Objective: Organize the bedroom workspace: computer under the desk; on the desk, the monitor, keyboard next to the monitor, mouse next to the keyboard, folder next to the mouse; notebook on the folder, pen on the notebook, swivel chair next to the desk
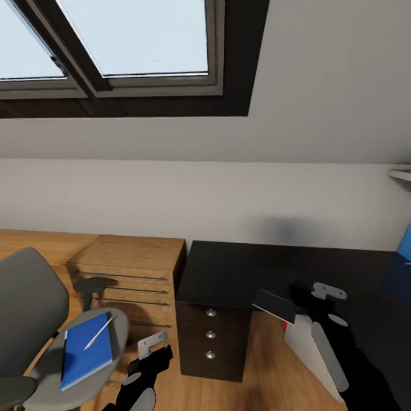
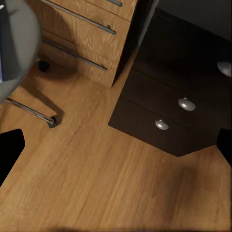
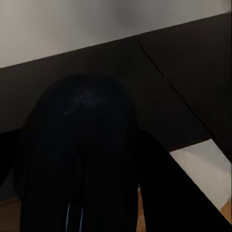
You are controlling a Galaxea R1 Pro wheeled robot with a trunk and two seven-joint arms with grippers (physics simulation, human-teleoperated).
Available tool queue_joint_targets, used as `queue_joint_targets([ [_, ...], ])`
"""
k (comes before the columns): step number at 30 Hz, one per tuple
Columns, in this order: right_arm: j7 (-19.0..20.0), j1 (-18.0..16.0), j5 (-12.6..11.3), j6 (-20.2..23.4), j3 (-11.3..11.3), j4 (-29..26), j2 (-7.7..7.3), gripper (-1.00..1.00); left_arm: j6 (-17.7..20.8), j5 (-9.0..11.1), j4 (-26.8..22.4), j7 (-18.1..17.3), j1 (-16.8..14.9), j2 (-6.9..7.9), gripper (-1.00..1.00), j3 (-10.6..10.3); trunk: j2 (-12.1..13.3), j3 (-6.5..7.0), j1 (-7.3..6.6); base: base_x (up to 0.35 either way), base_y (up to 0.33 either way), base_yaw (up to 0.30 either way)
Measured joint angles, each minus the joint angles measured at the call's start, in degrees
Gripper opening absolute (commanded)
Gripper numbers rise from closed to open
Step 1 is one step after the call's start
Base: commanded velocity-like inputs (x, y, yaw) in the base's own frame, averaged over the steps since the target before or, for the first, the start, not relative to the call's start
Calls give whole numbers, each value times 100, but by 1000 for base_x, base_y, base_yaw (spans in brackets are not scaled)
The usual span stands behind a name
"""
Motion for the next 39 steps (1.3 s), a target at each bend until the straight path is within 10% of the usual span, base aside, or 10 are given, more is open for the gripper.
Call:
queue_joint_targets([
  [26,1178,-1,58,-32,-191,632,-515,-100,16,30,7,16,0,-1,100,0,1,50,0,0,0,-283],
  [32,1317,-1,67,-123,-205,931,-949,-100,9,54,341,26,1,-11,100,-6,1,50,0,0,0,-293],
  [39,2543,-8,45,-245,-206,1755,-1485,-100,-518,49,1714,-5,76,-16,100,-254,0,49,0,0,0,-294],
])
